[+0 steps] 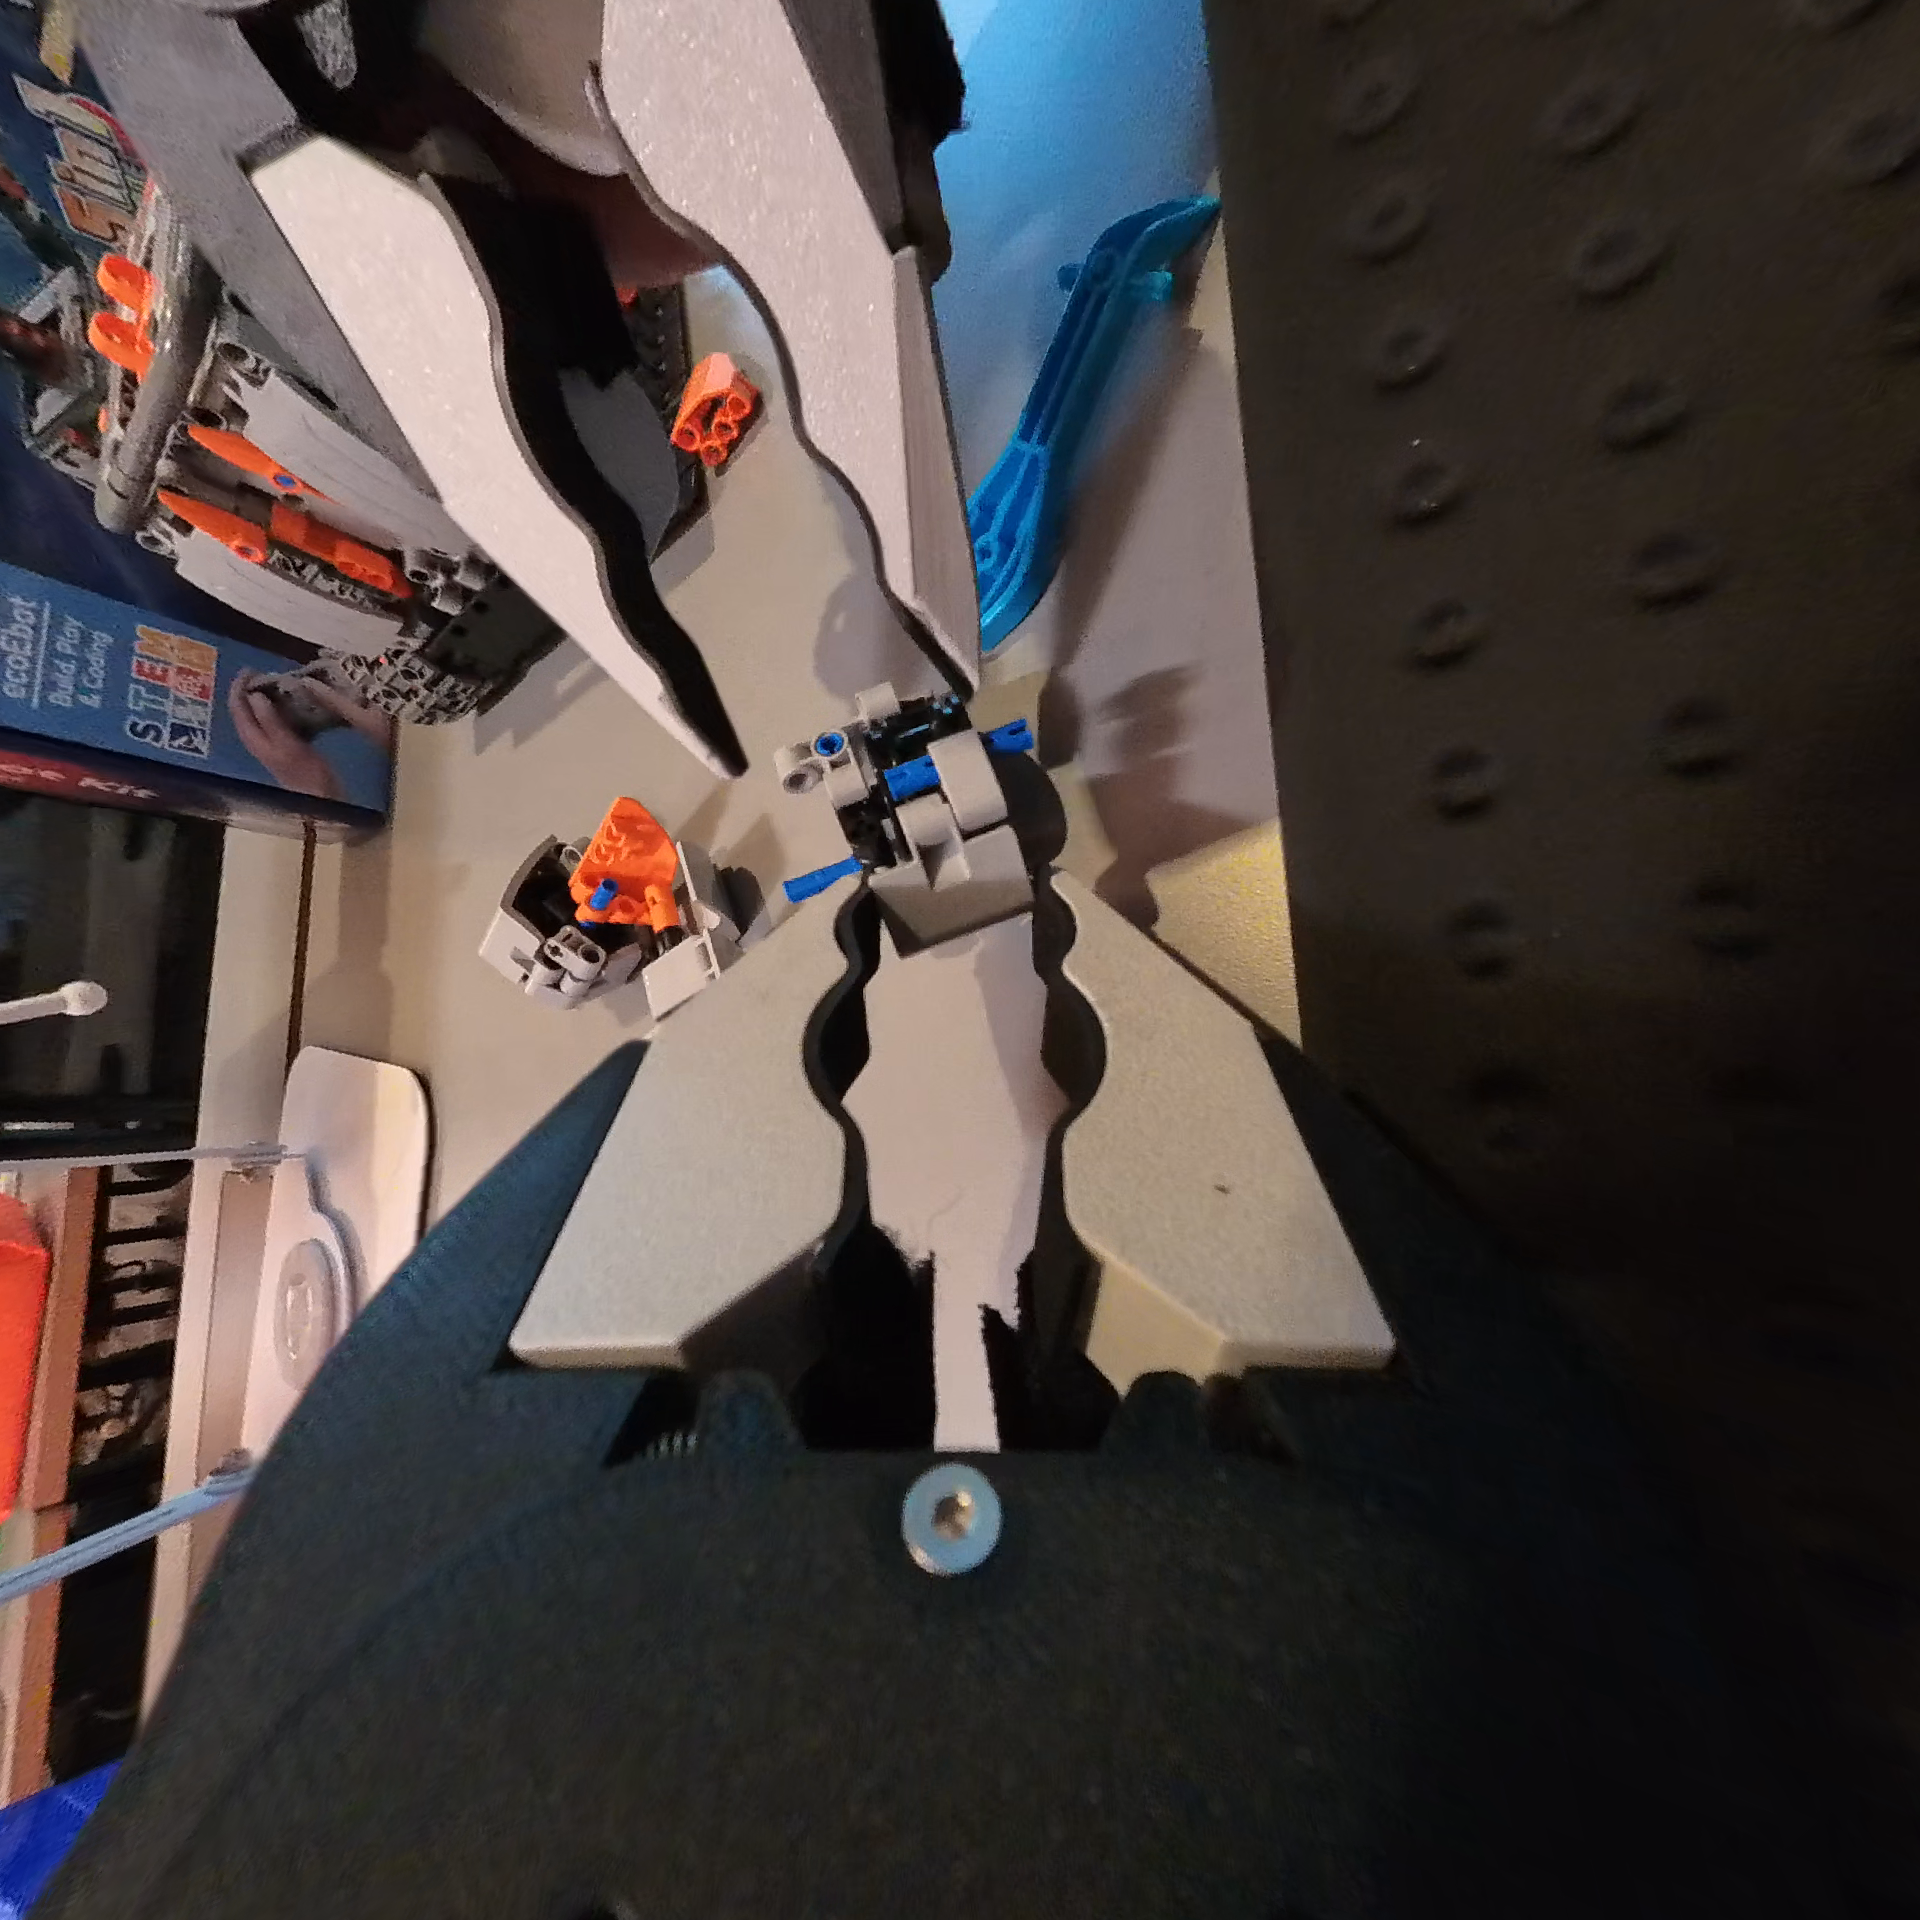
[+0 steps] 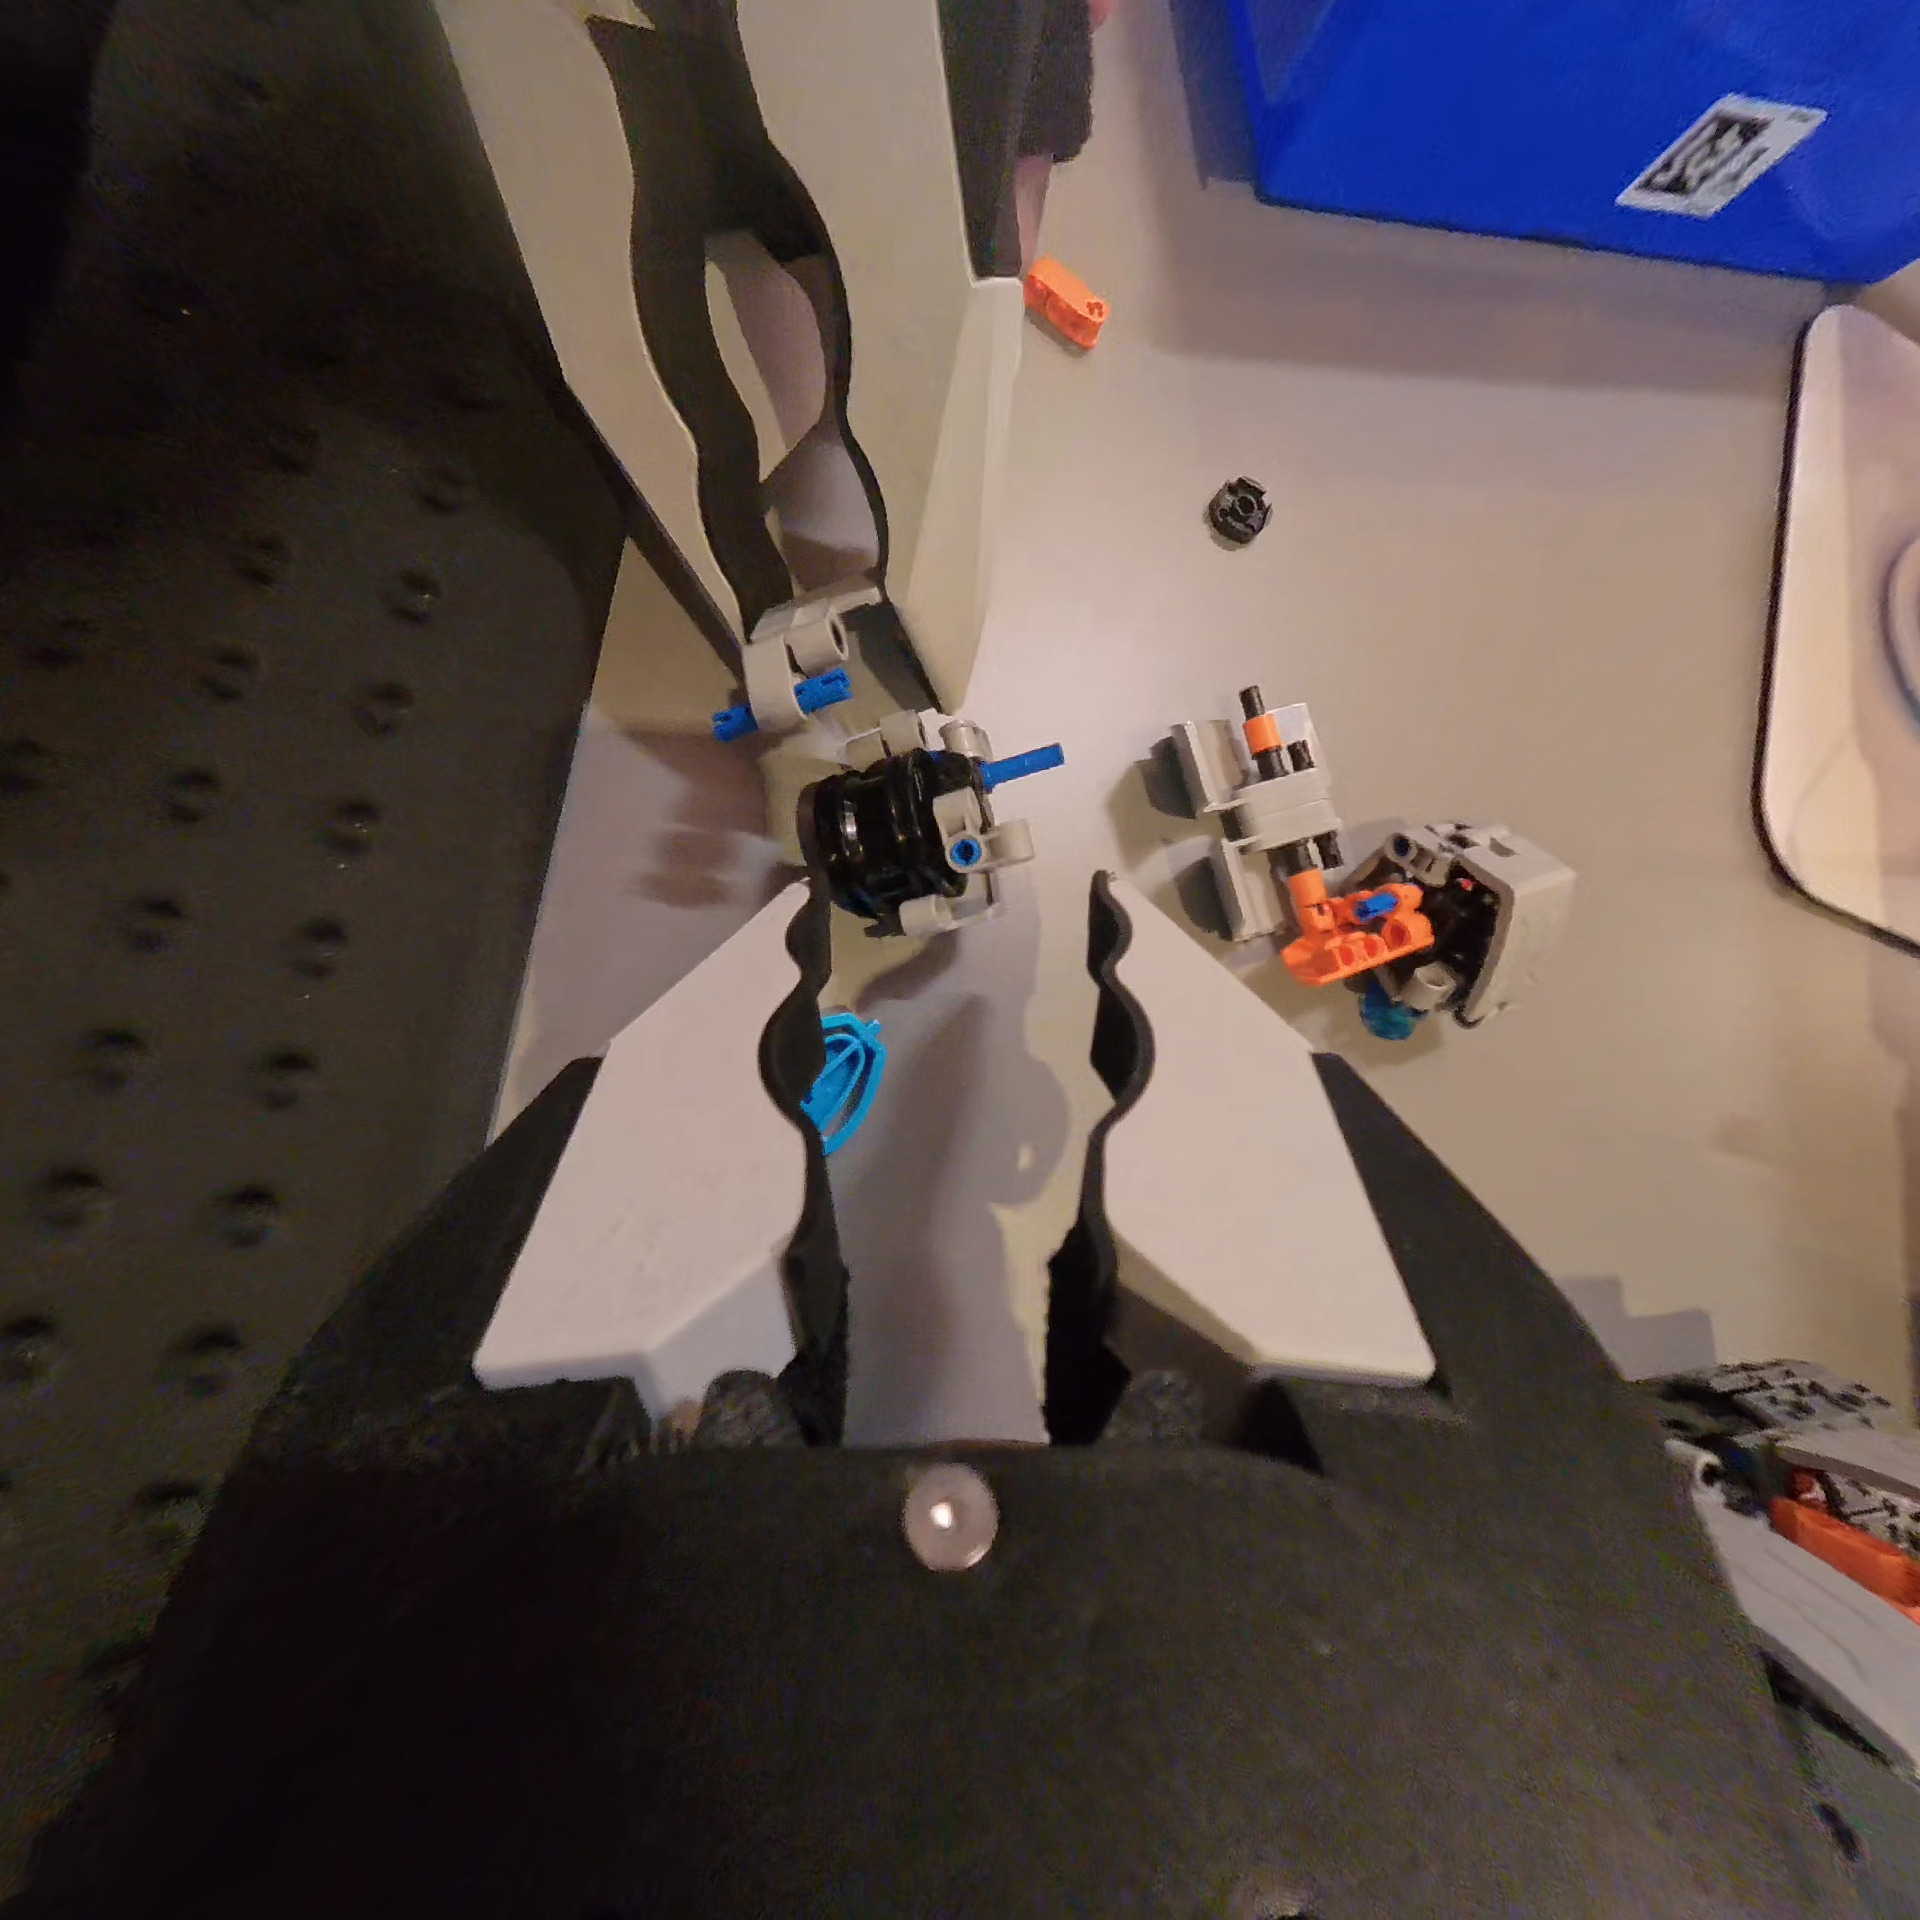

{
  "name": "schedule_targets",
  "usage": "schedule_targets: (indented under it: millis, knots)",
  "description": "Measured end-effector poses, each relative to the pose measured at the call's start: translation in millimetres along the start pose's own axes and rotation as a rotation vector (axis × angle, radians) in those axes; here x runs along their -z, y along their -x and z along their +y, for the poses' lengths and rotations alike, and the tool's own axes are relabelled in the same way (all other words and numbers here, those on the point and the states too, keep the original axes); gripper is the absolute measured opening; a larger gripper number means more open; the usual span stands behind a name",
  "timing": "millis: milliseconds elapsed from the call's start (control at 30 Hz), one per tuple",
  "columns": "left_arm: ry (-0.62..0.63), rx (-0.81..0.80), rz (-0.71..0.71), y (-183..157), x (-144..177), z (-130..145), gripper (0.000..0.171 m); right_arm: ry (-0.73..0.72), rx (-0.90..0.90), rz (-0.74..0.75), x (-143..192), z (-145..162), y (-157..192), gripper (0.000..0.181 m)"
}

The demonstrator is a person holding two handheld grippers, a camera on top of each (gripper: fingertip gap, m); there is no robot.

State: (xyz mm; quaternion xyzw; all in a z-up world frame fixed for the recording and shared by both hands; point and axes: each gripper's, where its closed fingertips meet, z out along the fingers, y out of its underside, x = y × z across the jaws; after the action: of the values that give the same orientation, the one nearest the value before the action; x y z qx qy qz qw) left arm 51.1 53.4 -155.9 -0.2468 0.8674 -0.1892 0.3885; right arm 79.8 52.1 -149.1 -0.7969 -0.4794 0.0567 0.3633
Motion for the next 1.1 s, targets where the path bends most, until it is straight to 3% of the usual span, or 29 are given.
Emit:
schedule_targets:
  millis: [267, 800, 1100]
  knots:
    - [0.007, -0.042, -0.014, -1.9, 1.0, -1.2, 0.027, -0.016, 0.117, 0.019, -3.8, -8.7, 8.0, 0.04]
    - [0.035, -0.104, -0.046, -3.5, 1.0, -1.2, 0.026, -0.073, 0.115, 0.004, 3.9, -14.9, 11.3, 0.039]
    - [0.055, -0.137, -0.042, -8.1, -1.0, -0.9, 0.025, -0.023, 0.143, -0.017, 0.6, -3.9, 15.9, 0.031]
